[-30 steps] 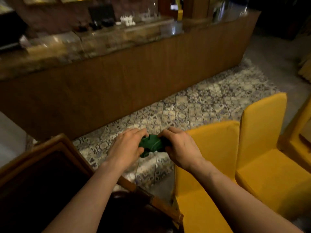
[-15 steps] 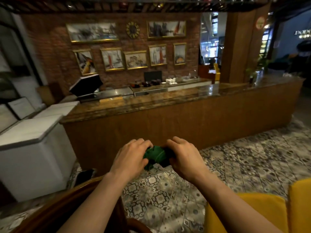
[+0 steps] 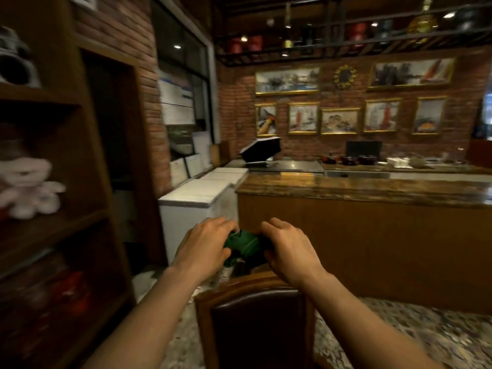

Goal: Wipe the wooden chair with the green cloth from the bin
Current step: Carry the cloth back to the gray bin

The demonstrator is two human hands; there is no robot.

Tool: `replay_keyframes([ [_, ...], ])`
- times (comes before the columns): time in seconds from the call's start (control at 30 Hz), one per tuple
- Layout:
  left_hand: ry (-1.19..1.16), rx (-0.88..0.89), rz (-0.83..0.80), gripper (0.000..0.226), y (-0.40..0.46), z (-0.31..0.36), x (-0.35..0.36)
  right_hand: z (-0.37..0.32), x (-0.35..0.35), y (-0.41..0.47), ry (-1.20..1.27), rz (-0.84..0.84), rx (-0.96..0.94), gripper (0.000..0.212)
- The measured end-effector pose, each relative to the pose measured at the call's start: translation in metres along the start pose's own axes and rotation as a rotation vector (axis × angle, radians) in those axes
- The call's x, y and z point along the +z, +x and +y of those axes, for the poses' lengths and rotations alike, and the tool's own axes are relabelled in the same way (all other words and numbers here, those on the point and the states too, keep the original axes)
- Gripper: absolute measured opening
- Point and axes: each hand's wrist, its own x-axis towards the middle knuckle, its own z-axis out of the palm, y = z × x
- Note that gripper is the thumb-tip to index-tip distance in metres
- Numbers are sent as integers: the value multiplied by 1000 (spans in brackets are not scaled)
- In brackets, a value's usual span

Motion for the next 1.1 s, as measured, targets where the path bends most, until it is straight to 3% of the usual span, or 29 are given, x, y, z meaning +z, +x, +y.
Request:
replay_keyframes([
  [0.27, 183, -305, 19, 41, -162, -154, -119, -221, 79, 60, 197, -77, -265, 45],
  [0.5, 379, -615, -15, 42, -302, -219, -206, -389, 120, 63, 394, -137, -506, 47],
  [0.83, 633, -1014, -56, 43, -460, -182, -307, -552, 118, 13, 672, -221, -873, 44],
  [1.1, 762, -1234, -86, 50, -518, -129, -340, -613, 108, -31, 890, -246, -1016, 47],
])
